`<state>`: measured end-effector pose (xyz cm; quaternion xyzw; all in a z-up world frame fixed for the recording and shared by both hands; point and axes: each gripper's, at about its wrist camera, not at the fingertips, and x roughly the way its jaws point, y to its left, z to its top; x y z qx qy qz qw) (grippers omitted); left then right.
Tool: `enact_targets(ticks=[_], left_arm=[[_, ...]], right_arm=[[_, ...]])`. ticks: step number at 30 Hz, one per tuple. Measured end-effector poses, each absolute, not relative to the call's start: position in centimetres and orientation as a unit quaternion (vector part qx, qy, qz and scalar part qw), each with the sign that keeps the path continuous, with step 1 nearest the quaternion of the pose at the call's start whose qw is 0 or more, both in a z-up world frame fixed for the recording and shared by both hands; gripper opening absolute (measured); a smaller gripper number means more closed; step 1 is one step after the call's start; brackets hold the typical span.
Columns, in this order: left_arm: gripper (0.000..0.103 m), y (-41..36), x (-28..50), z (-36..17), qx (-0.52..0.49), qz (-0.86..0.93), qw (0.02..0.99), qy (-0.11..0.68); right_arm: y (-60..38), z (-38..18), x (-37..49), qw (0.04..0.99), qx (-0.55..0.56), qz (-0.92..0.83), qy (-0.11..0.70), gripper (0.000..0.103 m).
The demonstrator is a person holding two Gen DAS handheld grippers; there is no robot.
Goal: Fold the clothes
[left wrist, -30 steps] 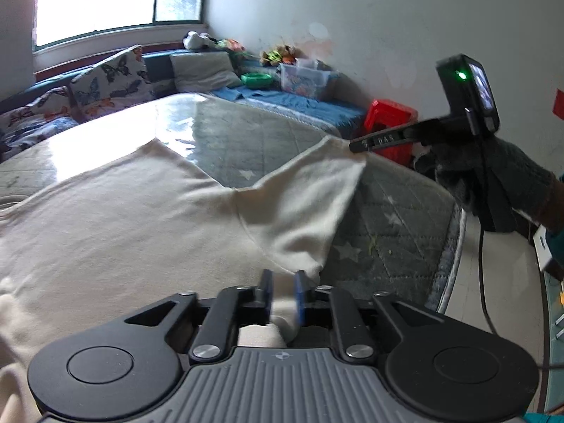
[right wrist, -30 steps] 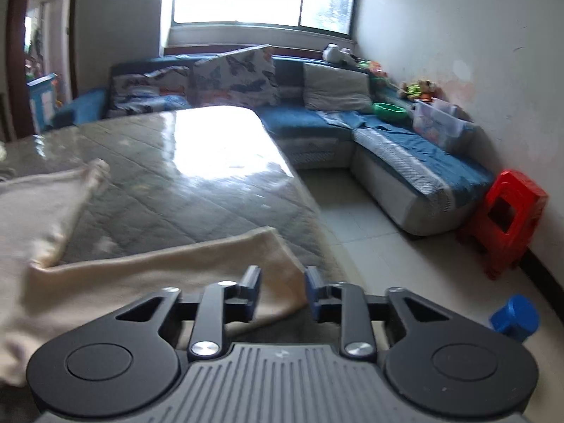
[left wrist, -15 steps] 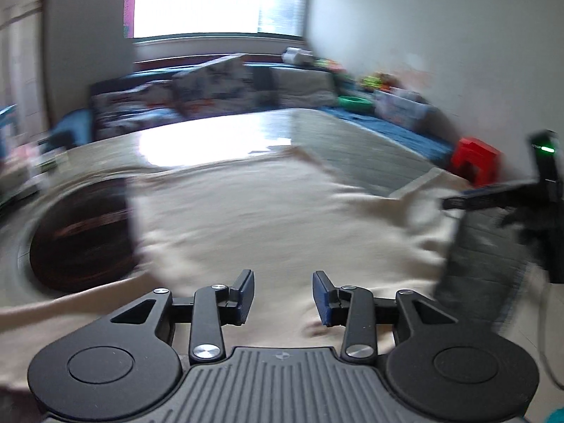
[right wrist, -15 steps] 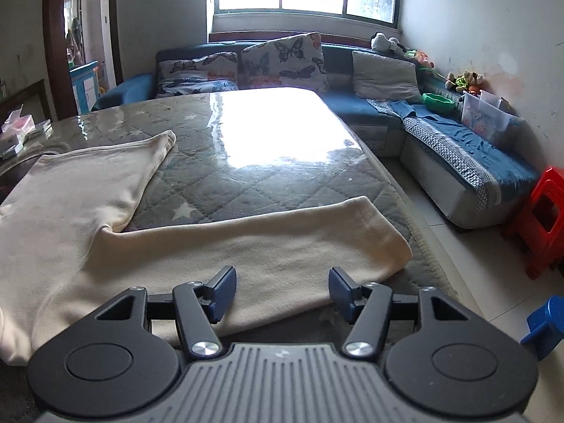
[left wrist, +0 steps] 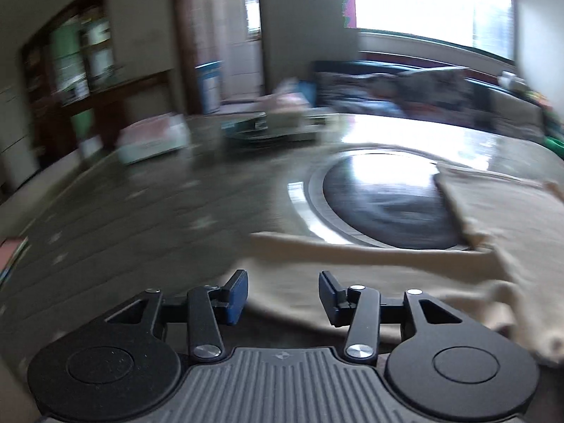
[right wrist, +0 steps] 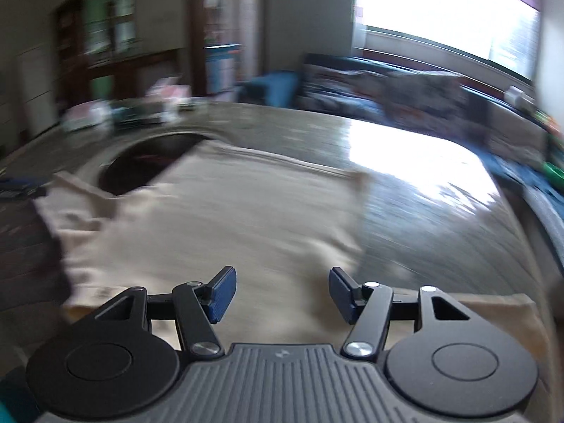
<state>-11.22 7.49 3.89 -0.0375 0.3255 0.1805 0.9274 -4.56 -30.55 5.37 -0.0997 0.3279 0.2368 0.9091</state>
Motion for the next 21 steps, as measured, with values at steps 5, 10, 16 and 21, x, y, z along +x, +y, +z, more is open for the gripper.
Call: enact_targets(ticks=[5,10,16,21], left_arm=[[0.050,9.6,-11.2,3.2,-0.059,0.199,0.920,0.332],[0.035,10.2,-10.7,3.6,-0.064,0.188,0.927,0.317],[0.005,10.8,-10.0,4.1,-0.070,0.176,0.936,0.298],[0.005,11.2,-9.3,4.5,-0.072,0.168,0.941,0.286]], right_arm=[[-24.5,6.0,-4.8,0.879,-0.151,0.323,0.317,0.060],[-19.8,5.9,-5.3,0.855,-0.181,0.376,0.306,0.060],[-16.3,4.8,-5.4,0.835,-0.205,0.405,0.312,0.059],[-14.3,4.5,-5.5,0.822,-0.207,0.429,0.313,0.059]])
